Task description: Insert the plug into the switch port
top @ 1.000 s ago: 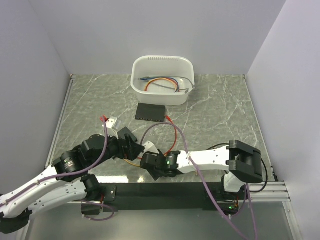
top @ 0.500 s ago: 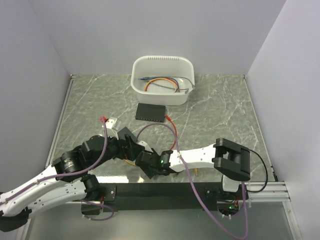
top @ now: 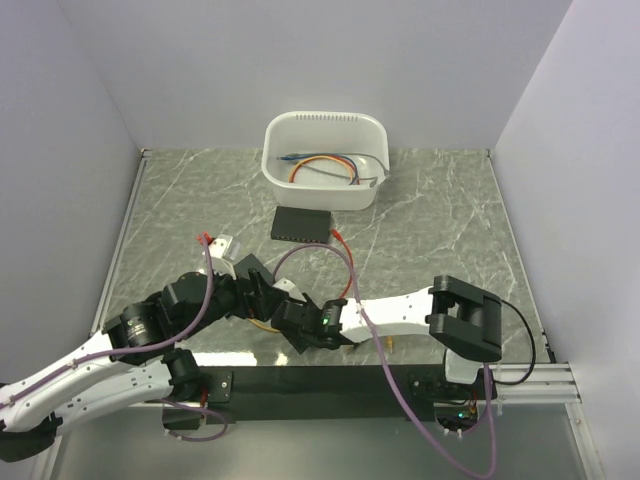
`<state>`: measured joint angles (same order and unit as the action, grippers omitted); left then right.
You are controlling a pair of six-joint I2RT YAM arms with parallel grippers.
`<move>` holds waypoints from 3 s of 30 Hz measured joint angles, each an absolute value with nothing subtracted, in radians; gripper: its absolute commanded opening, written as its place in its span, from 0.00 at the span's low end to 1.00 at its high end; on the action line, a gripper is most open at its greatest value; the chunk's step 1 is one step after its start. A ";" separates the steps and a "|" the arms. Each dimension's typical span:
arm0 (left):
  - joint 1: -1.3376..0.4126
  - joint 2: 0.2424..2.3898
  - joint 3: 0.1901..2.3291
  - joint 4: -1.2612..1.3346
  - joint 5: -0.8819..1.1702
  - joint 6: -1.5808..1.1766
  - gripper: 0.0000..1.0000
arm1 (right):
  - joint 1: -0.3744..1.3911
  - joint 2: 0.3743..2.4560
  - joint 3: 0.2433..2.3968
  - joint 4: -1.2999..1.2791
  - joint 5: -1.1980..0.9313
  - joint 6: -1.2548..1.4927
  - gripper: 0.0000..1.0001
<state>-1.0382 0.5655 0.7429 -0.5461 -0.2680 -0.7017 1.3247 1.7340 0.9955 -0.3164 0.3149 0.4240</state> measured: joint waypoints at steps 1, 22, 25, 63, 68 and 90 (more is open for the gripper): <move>-1.039 0.566 0.743 -0.547 -0.268 -0.702 0.97 | 1.325 1.730 0.995 -0.323 0.323 0.422 0.61; -1.049 0.565 0.747 -0.552 -0.272 -0.701 0.97 | 1.362 1.817 1.089 -0.349 0.408 0.372 0.59; -1.049 0.564 0.747 -0.556 -0.283 -0.701 0.97 | 1.362 1.828 1.097 -0.337 0.404 0.372 0.47; -1.069 0.644 0.641 -0.377 -0.324 -0.826 0.90 | 1.296 1.145 0.670 -0.123 0.364 0.408 0.09; -1.069 0.678 0.585 -0.295 -0.336 -0.880 0.89 | 1.295 0.964 0.597 -0.033 0.335 0.416 0.09; -1.092 0.846 0.564 0.002 -0.293 -0.955 0.67 | 1.295 0.895 0.567 0.031 0.314 0.434 0.08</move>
<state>-1.0924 0.8455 0.5640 0.0017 -0.2932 -0.9546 1.2949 0.8948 0.5671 0.0315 0.3138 0.4339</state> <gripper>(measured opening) 0.678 0.225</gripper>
